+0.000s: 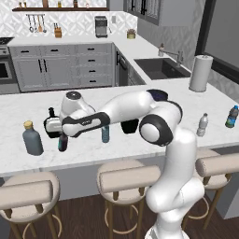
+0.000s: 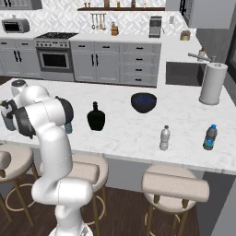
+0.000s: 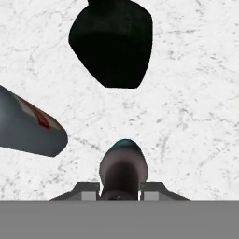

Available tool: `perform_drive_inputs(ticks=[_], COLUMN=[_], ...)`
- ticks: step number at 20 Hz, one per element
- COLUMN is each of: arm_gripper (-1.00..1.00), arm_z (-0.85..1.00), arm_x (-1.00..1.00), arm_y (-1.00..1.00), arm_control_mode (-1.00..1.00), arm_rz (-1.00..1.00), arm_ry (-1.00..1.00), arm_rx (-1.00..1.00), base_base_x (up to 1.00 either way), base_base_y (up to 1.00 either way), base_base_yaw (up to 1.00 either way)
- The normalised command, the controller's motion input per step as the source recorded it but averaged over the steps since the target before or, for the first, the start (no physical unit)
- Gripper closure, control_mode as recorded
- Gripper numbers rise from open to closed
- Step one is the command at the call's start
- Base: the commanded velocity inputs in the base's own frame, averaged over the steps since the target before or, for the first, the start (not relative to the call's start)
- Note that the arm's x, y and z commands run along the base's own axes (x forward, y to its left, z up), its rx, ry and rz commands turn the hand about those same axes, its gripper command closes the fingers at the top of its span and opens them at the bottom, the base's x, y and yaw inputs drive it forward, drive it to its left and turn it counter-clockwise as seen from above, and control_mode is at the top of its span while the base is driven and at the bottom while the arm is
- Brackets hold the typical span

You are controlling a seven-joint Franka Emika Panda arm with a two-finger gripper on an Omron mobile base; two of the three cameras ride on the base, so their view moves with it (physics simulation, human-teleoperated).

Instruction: Move the plastic bottles in the middle to the plastics group, and the glass bottles in the middle to the glass group.

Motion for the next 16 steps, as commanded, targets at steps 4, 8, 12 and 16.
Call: perform_drive_inputs(ticks=[4, 8, 12, 16], arm_gripper=[1.0, 1.0, -1.0, -1.0], arm_z=[-0.47, -0.45, -0.31, 0.04], arm_x=[0.06, 0.09, 0.01, 0.0], arm_y=[0.04, 0.13, 0.02, -0.01], arm_control_mode=[-1.0, -1.0, -1.0, -1.0], arm_rz=[0.0, 0.0, 0.0, 0.0], arm_ry=[0.0, 0.0, 0.0, 0.0], arm_rx=[0.02, 0.0, 0.0, -0.03], base_base_x=[0.0, 0.0, 0.0, 0.0], base_base_y=[0.0, 0.0, 0.0, 0.0], base_base_yaw=[0.0, 0.0, 0.0, 0.0])
